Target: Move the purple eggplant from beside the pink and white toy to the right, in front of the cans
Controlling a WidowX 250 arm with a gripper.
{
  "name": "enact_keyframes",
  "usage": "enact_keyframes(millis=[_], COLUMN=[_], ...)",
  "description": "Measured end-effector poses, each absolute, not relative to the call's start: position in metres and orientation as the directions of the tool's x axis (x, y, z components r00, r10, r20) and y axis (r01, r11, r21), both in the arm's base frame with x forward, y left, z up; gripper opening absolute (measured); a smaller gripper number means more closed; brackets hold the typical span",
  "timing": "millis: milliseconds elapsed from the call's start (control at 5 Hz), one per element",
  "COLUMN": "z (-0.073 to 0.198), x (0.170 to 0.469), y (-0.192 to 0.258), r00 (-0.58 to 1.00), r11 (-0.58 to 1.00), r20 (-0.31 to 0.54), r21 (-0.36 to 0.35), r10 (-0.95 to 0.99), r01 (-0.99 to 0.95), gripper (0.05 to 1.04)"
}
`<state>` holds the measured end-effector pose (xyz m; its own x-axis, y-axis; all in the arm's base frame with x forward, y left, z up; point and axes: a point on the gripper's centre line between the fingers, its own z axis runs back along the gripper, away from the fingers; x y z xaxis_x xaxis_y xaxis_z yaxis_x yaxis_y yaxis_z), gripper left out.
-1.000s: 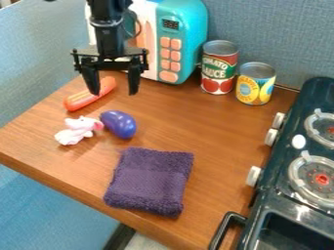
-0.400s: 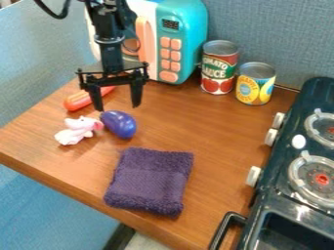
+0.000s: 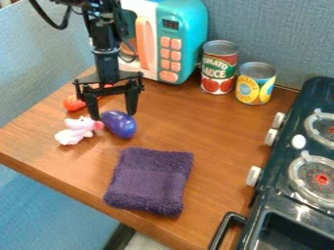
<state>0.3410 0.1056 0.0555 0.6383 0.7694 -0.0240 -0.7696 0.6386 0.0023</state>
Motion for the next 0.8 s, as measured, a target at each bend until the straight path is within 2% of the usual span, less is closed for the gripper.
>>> enact_keyframes(millis=[400, 600, 800], z=[0.027, 0.019, 0.02], x=[0.341, 0.343, 0.345], y=[0.102, 0.1, 0.094], r00=[0.584, 0.575, 0.638], r11=[0.587, 0.58, 0.644], r20=[-0.074, -0.09, -0.088], r21=[0.024, 0.046, 0.058], r10=[0.809, 0.813, 0.765], r01=[-0.809, -0.814, -0.763], gripper=[1.001, 0.967, 0.857])
